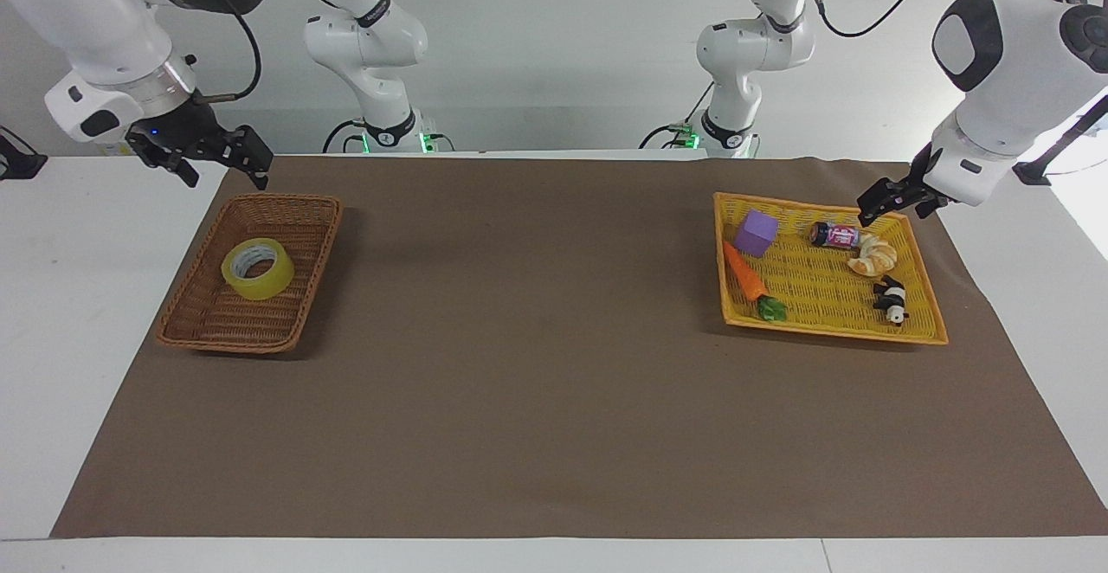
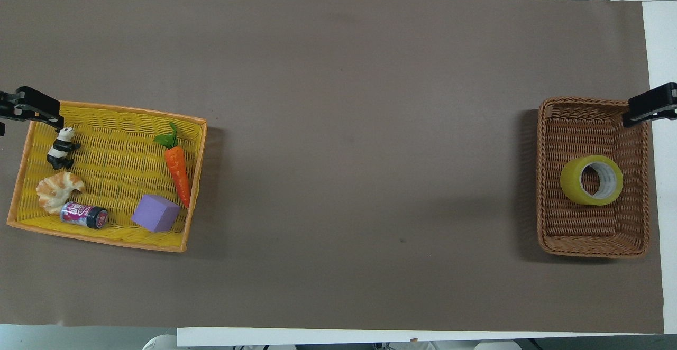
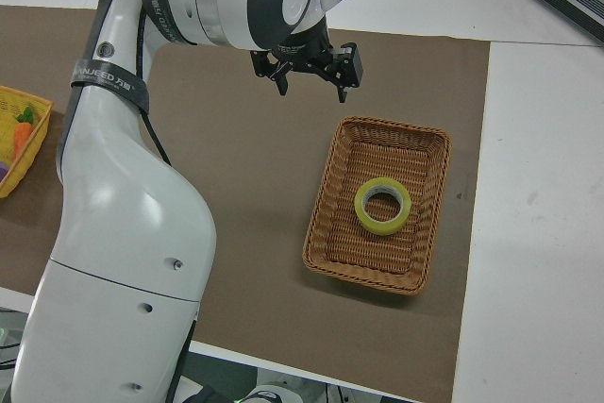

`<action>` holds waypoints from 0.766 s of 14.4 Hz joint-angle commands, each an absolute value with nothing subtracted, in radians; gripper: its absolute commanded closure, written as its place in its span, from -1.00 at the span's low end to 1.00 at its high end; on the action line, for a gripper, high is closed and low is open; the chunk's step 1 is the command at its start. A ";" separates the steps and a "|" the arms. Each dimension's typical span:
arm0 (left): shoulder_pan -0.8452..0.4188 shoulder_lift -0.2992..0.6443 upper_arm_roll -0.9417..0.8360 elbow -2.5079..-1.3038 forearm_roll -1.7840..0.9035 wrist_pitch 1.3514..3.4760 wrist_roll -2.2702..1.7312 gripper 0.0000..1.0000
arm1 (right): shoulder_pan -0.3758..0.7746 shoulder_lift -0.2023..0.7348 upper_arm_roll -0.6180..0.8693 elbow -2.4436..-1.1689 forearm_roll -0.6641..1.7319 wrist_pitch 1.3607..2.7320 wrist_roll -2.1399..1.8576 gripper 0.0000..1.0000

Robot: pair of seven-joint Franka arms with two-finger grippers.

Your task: Move tape to another basket

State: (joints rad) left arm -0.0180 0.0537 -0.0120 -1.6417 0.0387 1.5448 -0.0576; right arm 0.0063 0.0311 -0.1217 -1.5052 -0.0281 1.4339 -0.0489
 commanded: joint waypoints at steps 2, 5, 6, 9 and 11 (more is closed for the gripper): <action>-0.009 0.031 -0.017 -1.667 0.054 1.565 -0.046 -1.00 | 0.043 -0.015 -0.170 -1.520 -0.031 1.422 -0.026 -1.00; -0.009 0.031 -0.017 -1.667 0.054 1.565 -0.046 -1.00 | 0.043 -0.015 -0.184 -1.542 -0.032 1.422 -0.028 -1.00; -0.009 0.031 -0.017 -1.667 0.054 1.565 -0.046 -1.00 | 0.043 -0.009 -0.189 -1.536 -0.035 1.419 -0.028 -1.00; -0.009 0.031 -0.017 -1.667 0.054 1.565 -0.046 -1.00 | 0.041 0.018 -0.201 -1.525 -0.031 1.397 -0.029 -1.00; -0.009 0.031 -0.017 -1.667 0.054 1.565 -0.046 -1.00 | 0.043 0.018 -0.204 -1.513 -0.037 1.379 -0.037 -1.00</action>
State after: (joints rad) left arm -0.0180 0.0537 -0.0120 -1.6417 0.0387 1.5450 -0.0576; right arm 0.0337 0.0204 -0.1949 -1.5214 -0.0281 1.4055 -0.0437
